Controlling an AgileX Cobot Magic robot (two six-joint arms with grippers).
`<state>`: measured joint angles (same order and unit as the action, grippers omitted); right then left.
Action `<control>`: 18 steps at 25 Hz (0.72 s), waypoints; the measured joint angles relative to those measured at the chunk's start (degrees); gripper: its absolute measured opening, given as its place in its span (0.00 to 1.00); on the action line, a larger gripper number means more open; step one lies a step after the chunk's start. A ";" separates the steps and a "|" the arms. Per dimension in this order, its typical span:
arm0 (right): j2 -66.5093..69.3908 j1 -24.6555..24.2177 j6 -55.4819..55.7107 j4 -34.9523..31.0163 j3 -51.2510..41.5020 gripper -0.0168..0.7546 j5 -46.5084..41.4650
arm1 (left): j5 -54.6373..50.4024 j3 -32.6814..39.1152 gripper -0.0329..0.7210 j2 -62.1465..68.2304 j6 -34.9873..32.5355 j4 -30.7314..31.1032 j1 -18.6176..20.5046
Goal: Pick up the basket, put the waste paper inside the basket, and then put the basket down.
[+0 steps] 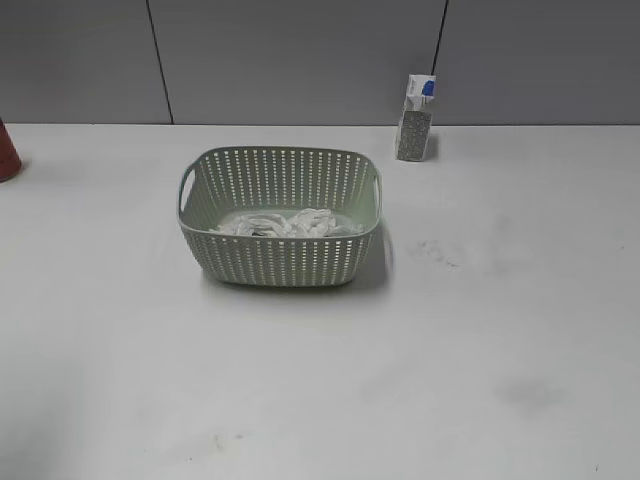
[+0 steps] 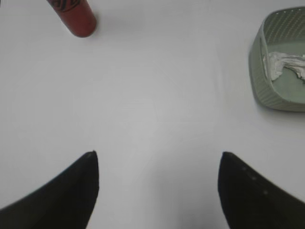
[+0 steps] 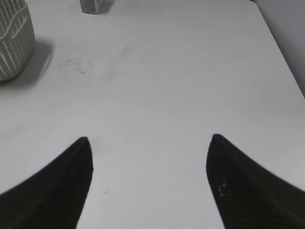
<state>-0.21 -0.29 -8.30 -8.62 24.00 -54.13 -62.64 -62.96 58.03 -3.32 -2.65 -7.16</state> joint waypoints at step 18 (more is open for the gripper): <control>0.00 1.30 0.11 -0.51 0.00 0.79 -0.05 | 4.16 30.46 0.81 -52.09 0.00 -3.29 0.00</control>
<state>-0.21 1.01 -8.18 -9.13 24.00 -54.18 -58.47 -32.50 5.94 -3.32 -5.94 -7.16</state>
